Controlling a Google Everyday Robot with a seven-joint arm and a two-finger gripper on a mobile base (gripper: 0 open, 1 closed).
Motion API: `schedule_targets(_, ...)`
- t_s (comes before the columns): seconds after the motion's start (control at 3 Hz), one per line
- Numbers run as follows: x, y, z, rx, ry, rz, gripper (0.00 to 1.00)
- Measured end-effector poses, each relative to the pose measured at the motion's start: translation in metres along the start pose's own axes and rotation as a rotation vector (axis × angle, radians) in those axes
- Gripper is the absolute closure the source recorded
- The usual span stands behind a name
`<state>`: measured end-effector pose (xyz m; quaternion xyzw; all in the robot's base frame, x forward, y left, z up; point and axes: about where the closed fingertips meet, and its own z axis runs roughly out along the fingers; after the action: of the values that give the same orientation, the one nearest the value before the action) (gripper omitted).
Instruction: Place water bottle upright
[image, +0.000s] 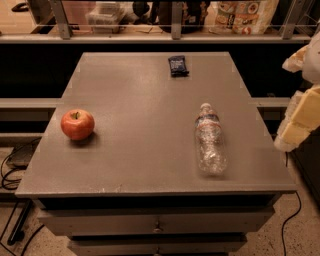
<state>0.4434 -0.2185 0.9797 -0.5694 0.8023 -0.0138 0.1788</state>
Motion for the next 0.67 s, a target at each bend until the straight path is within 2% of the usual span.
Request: schedule_targets(0.67,0.009,-0.026,0.006,-0.054,-0.234,0.351,0.0)
